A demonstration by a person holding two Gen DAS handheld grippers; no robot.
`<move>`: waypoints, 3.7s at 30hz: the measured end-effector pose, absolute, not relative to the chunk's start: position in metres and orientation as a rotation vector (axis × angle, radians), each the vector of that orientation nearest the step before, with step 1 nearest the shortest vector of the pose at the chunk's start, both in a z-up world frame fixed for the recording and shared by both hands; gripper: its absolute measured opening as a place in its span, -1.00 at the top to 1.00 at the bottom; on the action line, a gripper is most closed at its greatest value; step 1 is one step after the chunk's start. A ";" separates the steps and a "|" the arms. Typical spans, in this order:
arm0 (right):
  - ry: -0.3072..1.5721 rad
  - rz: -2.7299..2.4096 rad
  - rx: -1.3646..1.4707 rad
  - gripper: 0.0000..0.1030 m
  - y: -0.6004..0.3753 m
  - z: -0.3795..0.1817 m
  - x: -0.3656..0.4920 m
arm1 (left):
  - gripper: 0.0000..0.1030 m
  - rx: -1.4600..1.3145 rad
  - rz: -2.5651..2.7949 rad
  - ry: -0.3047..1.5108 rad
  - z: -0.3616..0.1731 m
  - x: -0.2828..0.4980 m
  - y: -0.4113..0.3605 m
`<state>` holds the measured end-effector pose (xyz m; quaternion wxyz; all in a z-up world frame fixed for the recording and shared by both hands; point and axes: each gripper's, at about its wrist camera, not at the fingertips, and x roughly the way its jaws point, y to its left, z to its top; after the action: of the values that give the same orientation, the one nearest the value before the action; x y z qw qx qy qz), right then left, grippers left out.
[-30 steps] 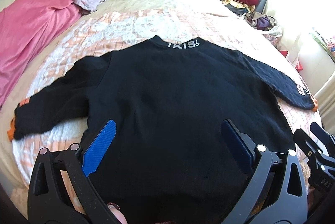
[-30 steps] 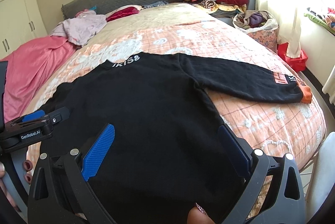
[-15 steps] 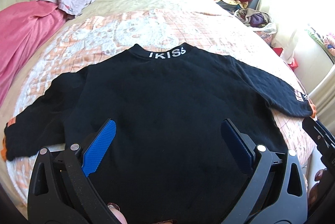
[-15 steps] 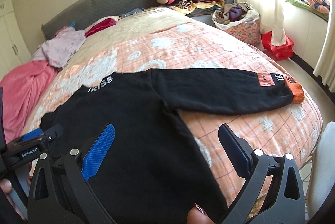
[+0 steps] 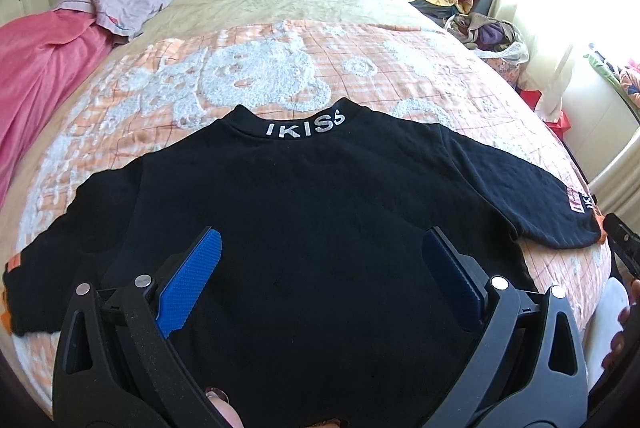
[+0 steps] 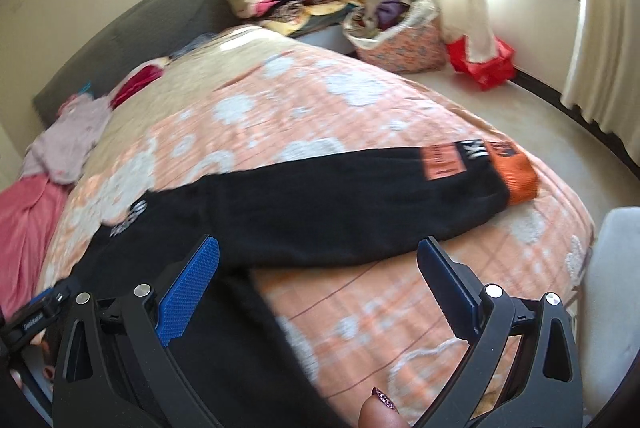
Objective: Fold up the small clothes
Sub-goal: 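Move the right tool toward the orange-cuffed sleeve end, then grasp the orange sleeve cuff with the right tool and lift it, then fold the sleeve across the sweatshirt body and open the right tool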
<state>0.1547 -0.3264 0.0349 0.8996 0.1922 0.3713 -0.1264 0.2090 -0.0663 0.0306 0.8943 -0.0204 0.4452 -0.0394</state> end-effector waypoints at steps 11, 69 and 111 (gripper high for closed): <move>0.832 -0.445 0.492 -0.91 -0.414 0.007 0.178 | -0.83 -0.023 -0.058 0.951 0.021 0.241 -0.067; 0.728 0.235 0.385 0.71 -0.189 0.059 0.250 | -0.83 -0.223 -0.193 0.968 0.031 0.248 0.035; 0.796 0.300 0.353 -0.27 -0.133 0.013 0.181 | -0.13 -0.521 -0.399 1.140 -0.048 0.226 0.046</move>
<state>0.1810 -0.1335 0.0128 0.8958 0.1704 0.3841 0.1448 0.2263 0.0455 -0.0476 0.7914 -0.2420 0.5298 -0.1855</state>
